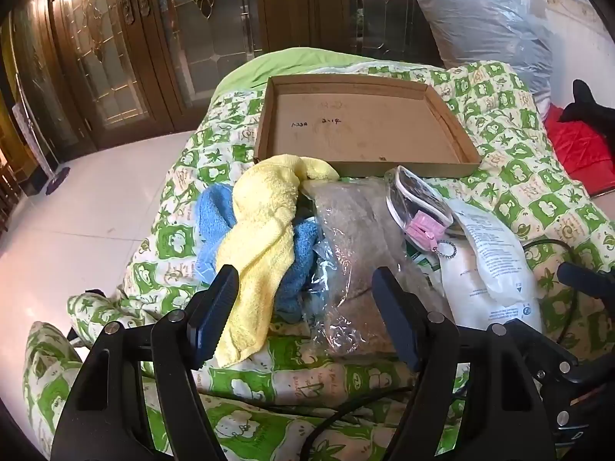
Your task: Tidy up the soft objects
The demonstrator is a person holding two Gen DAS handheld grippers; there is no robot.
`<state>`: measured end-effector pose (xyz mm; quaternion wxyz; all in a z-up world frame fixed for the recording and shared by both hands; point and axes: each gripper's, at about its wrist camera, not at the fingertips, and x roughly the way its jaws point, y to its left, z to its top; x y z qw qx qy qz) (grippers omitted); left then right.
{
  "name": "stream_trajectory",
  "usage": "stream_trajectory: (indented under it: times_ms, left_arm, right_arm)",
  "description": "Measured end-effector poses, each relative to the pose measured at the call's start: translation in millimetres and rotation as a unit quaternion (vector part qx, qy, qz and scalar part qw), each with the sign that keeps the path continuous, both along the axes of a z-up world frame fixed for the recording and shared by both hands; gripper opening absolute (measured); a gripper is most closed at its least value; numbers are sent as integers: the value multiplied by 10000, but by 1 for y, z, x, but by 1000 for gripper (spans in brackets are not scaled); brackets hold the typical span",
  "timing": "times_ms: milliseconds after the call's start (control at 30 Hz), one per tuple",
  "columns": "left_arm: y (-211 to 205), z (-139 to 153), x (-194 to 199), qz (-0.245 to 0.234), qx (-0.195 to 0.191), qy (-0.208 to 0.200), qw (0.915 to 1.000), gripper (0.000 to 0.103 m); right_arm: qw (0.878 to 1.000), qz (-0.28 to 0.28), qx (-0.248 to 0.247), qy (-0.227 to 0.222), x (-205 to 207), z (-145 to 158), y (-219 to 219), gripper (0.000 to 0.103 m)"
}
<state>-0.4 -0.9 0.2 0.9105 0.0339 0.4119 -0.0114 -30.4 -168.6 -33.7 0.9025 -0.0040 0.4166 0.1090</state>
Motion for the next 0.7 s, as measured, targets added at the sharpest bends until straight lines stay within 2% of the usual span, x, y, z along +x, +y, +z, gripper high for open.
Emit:
stream_trajectory:
  times_ms: [167, 200, 700]
  left_arm:
    - [-6, 2, -5, 11, 209, -87, 9997, 73]
    - [0, -5, -1, 16, 14, 16, 10000, 73]
    - [-1, -5, 2, 40, 68, 87, 9999, 73]
  right_arm:
    - [10000, -2, -8, -10, 1, 0, 0, 103]
    - [10000, -1, -5, -9, 1, 0, 0, 103]
    - [10000, -7, 6, 12, 0, -2, 0, 103]
